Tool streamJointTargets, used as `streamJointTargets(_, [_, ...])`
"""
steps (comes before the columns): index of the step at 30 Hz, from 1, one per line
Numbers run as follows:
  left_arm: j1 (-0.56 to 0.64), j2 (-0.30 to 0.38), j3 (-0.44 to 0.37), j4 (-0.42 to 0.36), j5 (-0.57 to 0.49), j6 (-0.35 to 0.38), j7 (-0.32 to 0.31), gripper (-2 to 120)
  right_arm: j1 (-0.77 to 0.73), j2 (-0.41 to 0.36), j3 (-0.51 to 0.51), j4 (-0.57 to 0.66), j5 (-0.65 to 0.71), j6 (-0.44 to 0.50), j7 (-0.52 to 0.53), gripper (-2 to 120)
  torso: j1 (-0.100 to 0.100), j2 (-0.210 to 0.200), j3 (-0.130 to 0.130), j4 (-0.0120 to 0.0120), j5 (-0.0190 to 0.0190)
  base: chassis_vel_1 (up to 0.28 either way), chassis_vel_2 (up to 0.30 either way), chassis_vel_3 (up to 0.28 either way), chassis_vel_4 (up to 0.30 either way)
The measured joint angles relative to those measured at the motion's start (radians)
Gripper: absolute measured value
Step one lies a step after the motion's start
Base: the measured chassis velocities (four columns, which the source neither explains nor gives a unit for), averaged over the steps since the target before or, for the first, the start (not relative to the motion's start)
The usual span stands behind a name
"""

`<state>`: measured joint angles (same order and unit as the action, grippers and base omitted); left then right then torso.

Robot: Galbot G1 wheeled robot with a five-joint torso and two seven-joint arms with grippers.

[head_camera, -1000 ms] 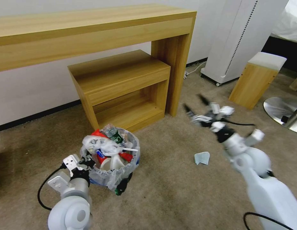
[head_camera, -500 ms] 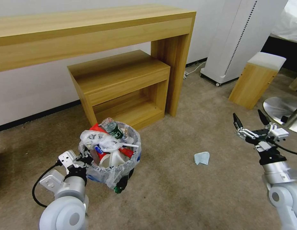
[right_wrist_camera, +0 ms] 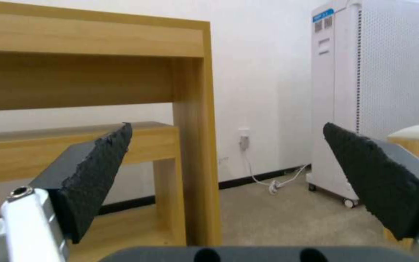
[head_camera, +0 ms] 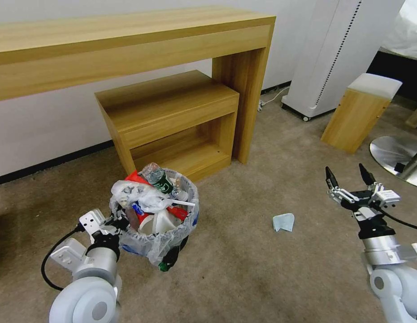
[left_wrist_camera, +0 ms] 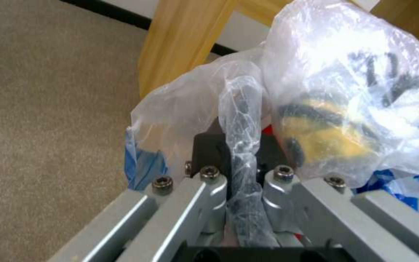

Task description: Pick up the trash bin and place the garbage on the floor into it.

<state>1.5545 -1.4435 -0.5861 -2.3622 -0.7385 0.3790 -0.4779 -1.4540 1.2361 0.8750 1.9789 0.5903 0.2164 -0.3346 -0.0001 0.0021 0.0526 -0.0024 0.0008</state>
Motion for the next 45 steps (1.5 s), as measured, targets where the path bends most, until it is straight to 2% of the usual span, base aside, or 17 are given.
streamJointTargets(15, [0.029,-0.007,0.002,-0.014,0.012,-0.01,0.006,3,0.021,-0.022,-0.027,-0.049,0.004,0.003,0.024,100,0.0,0.0,0.001,0.0001,0.0003,-0.159,0.153,0.159,-0.148])
streamJointTargets(23, [0.041,-0.008,0.03,-0.018,0.002,-0.01,0.012,3,0.019,-0.033,-0.067,-0.086,-0.037,-0.059,0.089,100,0.0,0.0,0.0,-0.0001,0.0001,-0.007,0.014,0.006,-0.016])
streamJointTargets(29, [0.053,-0.002,0.095,-0.025,0.018,-0.013,0.034,3,0.03,-0.063,-0.1,-0.121,-0.072,-0.232,0.137,100,0.0,0.0,0.0,-0.0001,0.0002,0.006,-0.016,-0.02,0.006])
streamJointTargets(30, [0.05,-0.002,0.104,-0.025,0.03,-0.014,0.038,3,0.035,-0.086,-0.117,-0.133,-0.072,-0.329,0.153,100,0.0,0.0,0.0,-0.0001,0.0,0.0,0.0,0.0,0.0])
streamJointTargets(31, [0.05,-0.002,0.104,-0.025,0.03,-0.014,0.038,3,0.035,-0.086,-0.117,-0.133,-0.072,-0.329,0.153,100,0.0,0.0,0.0,-0.0001,0.0,0.0,0.0,0.0,0.0])
streamJointTargets(32, [0.047,-0.001,0.106,-0.025,0.033,-0.015,0.039,3,0.043,-0.111,-0.135,-0.15,-0.071,-0.403,0.158,100,0.0,0.0,0.0,0.0,0.0001,0.0,0.0,0.0,0.0])
streamJointTargets(33, [0.047,-0.001,0.106,-0.025,0.034,-0.015,0.039,3,0.047,-0.122,-0.144,-0.16,-0.072,-0.435,0.16,100,0.0,0.0,0.0,0.0,0.0,0.0,0.0,0.0,0.0])
streamJointTargets(34, [0.046,0.002,0.106,-0.022,0.035,-0.015,0.04,3,0.063,-0.153,-0.174,-0.187,-0.071,-0.534,0.174,100,0.0,0.0,0.0,0.0001,0.0,0.0,0.0,0.0,0.0])
streamJointTargets(35, [0.046,0.002,0.106,-0.022,0.035,-0.015,0.04,3,0.063,-0.153,-0.174,-0.187,-0.071,-0.534,0.174,100,0.0,0.0,0.0,0.0001,0.0,0.0,0.0,0.0,0.0])
streamJointTargets(37, [0.047,0.005,0.104,-0.019,0.035,-0.015,0.041,3,0.087,-0.178,-0.212,-0.213,-0.045,-0.652,0.227,100,0.0,0.0,0.0,-0.0001,0.0,0.0,0.0,0.0,0.0])
streamJointTargets(38, [0.049,0.008,0.101,-0.019,0.035,-0.015,0.041,3,0.119,-0.191,-0.247,-0.246,-0.03,-0.746,0.281,100,0.0,0.0,0.0,0.0,0.0001,0.0,0.0,0.0,0.0])
streamJointTargets(39, [0.049,0.008,0.101,-0.019,0.035,-0.015,0.041,3,0.119,-0.191,-0.247,-0.246,-0.03,-0.746,0.281,100,0.0,0.0,0.0,0.0,0.0001,0.0,0.0,0.0,0.0])
streamJointTargets(41, [0.052,0.011,0.097,-0.019,0.034,-0.016,0.041,3,0.158,-0.198,-0.275,-0.29,-0.047,-0.803,0.293,100,0.0,0.0,0.0,0.0001,0.0002,0.0,0.0,0.0,0.0])
streamJointTargets(42, [0.054,0.015,0.091,-0.02,0.032,-0.016,0.041,3,0.196,-0.209,-0.296,-0.347,-0.08,-0.834,0.259,100,0.0,0.0,0.0,0.0001,0.0,0.0,0.0,0.0,0.0])
streamJointTargets(43, [0.054,0.015,0.091,-0.02,0.032,-0.016,0.041,3,0.196,-0.209,-0.296,-0.347,-0.08,-0.834,0.259,100,0.0,0.0,0.0,0.0001,0.0,0.0,0.0,0.0,0.0])
streamJointTargets(45, [0.056,0.019,0.084,-0.02,0.03,-0.016,0.041,3,0.252,-0.223,-0.32,-0.442,-0.142,-0.813,0.167,100,0.0,0.0,0.0,0.0,0.0003,0.0,0.0,0.0,0.0])
